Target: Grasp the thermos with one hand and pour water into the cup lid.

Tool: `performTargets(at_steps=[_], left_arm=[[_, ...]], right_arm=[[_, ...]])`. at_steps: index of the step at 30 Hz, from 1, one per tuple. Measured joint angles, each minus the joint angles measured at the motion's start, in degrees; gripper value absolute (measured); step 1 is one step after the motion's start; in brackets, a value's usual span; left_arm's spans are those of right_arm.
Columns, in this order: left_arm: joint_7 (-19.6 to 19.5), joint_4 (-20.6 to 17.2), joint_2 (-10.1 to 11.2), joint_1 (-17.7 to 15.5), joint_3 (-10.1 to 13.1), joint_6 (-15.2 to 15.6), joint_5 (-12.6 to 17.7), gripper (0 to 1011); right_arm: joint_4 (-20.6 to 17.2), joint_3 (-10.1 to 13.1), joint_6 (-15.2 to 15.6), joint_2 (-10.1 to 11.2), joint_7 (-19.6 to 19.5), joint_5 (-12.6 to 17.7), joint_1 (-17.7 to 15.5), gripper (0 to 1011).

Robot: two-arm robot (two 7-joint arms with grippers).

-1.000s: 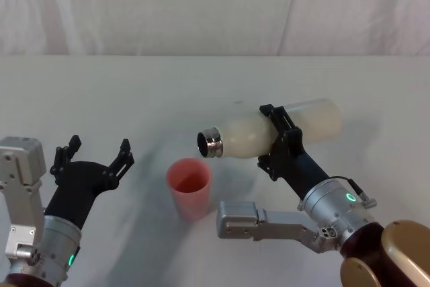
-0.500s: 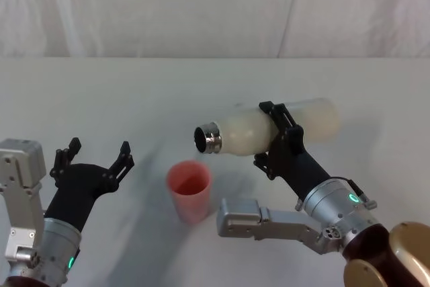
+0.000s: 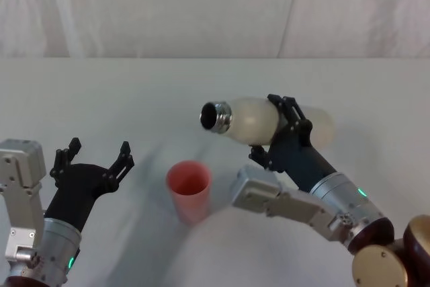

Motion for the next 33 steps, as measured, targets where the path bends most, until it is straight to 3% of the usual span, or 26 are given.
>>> performTargets(at_steps=[1,7,8,10,13,16,19,33], left_arm=[[0.0,0.0,0.0,0.0,0.0,0.0,0.0,1001],[0.0,0.0,0.0,0.0,0.0,0.0,0.0,1001],[0.0,0.0,0.0,0.0,0.0,0.0,0.0,1001],[0.0,0.0,0.0,0.0,0.0,0.0,0.0,1001],[0.0,0.0,0.0,0.0,0.0,0.0,0.0,1001],[0.0,0.0,0.0,0.0,0.0,0.0,0.0,1001],[0.0,0.0,0.0,0.0,0.0,0.0,0.0,1001],[0.0,0.0,0.0,0.0,0.0,0.0,0.0,1001]], right_arm=[[0.0,0.0,0.0,0.0,0.0,0.0,0.0,949],[0.0,3.2,-2.7,-2.2,0.7,8.2,-1.0,949],[0.0,3.2,-2.7,-2.2,0.7,8.2,-1.0,949],[0.1,4.7,-4.0,-3.3,1.9,12.8,-1.4,949],[0.4,5.5,-4.6,-3.9,2.5,15.4,-1.7,949],[0.9,6.9,-5.5,-4.9,3.7,19.8,-1.9,949],[1.2,7.4,-5.8,-5.4,4.4,21.7,-2.0,949],[4.6,11.8,-6.3,-8.1,8.6,36.4,-1.6,949]])
